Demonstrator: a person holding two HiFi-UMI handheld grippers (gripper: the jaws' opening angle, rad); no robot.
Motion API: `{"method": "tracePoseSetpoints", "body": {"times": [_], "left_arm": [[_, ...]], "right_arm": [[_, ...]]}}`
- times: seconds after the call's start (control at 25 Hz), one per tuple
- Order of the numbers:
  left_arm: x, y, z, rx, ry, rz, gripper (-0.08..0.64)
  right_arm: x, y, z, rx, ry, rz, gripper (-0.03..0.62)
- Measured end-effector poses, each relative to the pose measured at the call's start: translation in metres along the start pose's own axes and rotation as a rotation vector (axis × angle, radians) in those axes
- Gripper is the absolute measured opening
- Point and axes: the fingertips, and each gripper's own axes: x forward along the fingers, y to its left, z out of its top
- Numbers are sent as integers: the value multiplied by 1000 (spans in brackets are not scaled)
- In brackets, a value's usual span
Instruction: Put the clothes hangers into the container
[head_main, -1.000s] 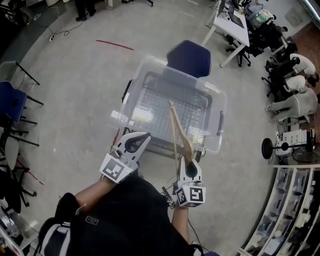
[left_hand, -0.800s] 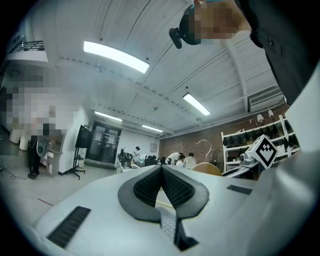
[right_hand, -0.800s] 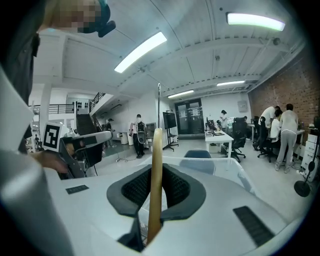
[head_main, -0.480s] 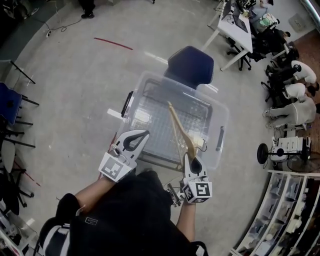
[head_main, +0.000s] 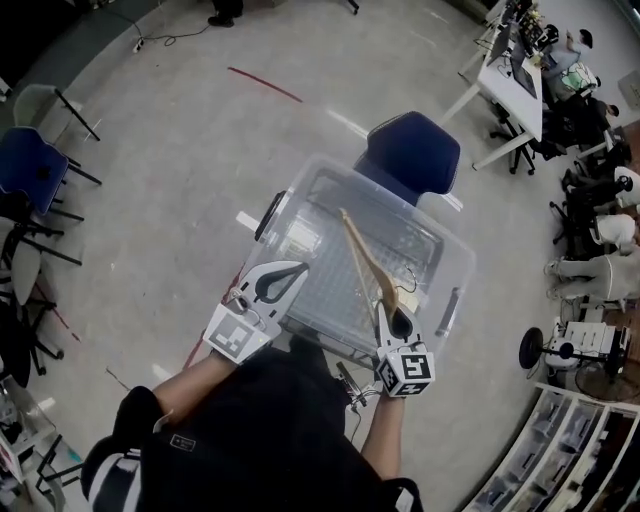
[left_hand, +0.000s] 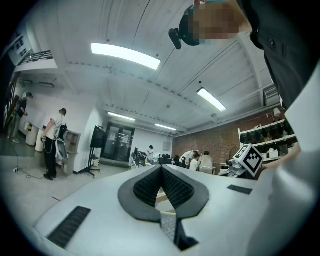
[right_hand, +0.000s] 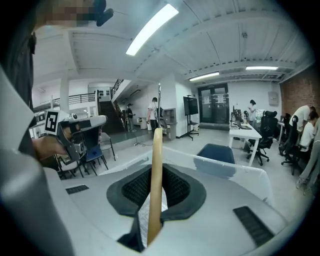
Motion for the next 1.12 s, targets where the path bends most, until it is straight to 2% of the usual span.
{"method": "tracePoseSetpoints", "body": {"times": [0.36,0.68,1.12], "left_arm": [[31,5,-4,5,4,83,25],[64,-2,-19,5,35,94,25],[81,2,-32,15,79,101,25]], "right_arm": [[47,-30,-33,-5,92,147,71],[90,-56,-88,36,198,239,71],[138,-51,-167,79,329,375,70]]}}
